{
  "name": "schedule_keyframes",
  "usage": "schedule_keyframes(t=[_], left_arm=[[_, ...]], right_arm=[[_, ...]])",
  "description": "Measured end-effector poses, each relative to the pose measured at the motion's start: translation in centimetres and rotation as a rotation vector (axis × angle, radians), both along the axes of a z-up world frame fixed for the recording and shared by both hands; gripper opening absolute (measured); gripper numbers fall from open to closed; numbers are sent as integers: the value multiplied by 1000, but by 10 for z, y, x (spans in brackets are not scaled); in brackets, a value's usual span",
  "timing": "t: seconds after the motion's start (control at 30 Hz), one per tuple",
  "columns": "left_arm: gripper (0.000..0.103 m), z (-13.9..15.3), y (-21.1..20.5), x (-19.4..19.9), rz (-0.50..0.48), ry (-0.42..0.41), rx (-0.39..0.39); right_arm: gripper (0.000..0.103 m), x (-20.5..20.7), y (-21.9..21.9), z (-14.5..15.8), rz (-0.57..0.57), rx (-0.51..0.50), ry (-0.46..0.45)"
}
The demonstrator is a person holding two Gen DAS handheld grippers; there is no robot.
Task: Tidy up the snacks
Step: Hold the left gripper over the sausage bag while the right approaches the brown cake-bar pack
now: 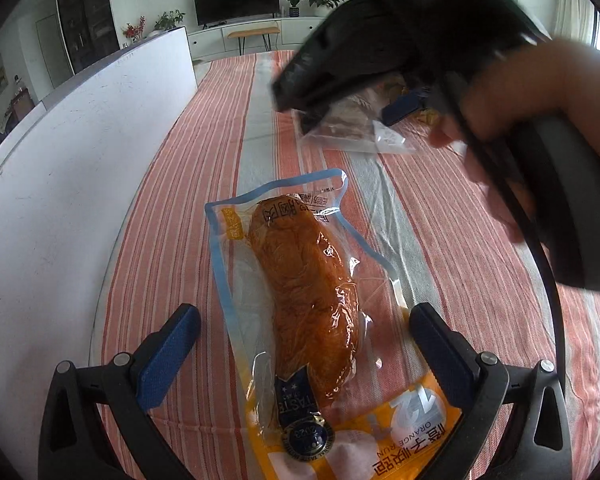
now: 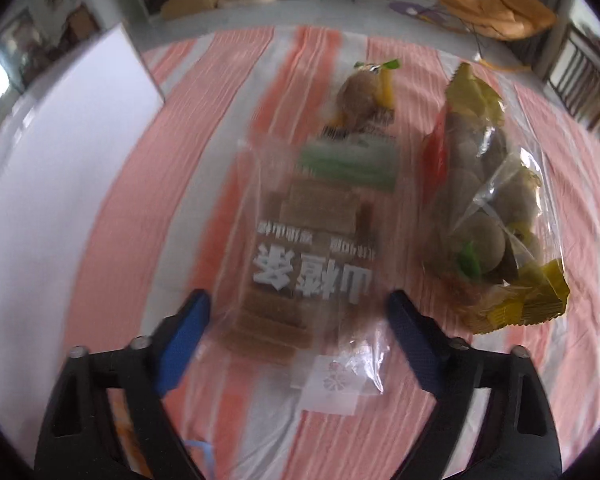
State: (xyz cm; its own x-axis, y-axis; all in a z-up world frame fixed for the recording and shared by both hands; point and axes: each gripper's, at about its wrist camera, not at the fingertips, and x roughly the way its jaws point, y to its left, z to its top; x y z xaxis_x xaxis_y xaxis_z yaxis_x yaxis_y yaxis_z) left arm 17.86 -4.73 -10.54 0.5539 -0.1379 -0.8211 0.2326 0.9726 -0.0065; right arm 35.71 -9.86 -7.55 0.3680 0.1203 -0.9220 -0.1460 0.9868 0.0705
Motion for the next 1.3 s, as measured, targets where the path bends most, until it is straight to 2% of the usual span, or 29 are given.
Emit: schedule_keyframes(t=[0.07, 0.17, 0.33, 0.5, 0.6, 0.63, 0.67, 0.73, 0.93, 1.3], left_arm=[[103, 0, 0, 0, 0, 0, 0], [103, 0, 0, 0, -1, 0, -1], [103, 0, -1, 0, -1, -1, -1], [103, 0, -1, 0, -1, -1, 0], [103, 0, -1, 0, -1, -1, 0], [103, 0, 0, 0, -2, -1, 0], [103, 1, -1, 0, -3, -1, -2], [103, 1, -1, 0, -3, -1, -2], [103, 0, -1, 1, -3, -1, -2], [103, 0, 0, 0, -3, -2, -2]], right_arm=[[63, -16, -3, 4, 46, 9, -20], [53, -47, -17, 9, 104, 28, -7], [52, -127, -66, 11, 92, 49, -5], [54, -214, -112, 11, -66, -30, -110], [67, -251, -117, 7, -143, -12, -208], [79, -256, -117, 6, -162, -3, -235], [84, -261, -115, 0, -180, -3, -257], [89, -263, -107, -6, -189, -68, -269], [95, -253, -114, -7, -188, -32, -257], [96, -247, -111, -6, -186, -40, -256]])
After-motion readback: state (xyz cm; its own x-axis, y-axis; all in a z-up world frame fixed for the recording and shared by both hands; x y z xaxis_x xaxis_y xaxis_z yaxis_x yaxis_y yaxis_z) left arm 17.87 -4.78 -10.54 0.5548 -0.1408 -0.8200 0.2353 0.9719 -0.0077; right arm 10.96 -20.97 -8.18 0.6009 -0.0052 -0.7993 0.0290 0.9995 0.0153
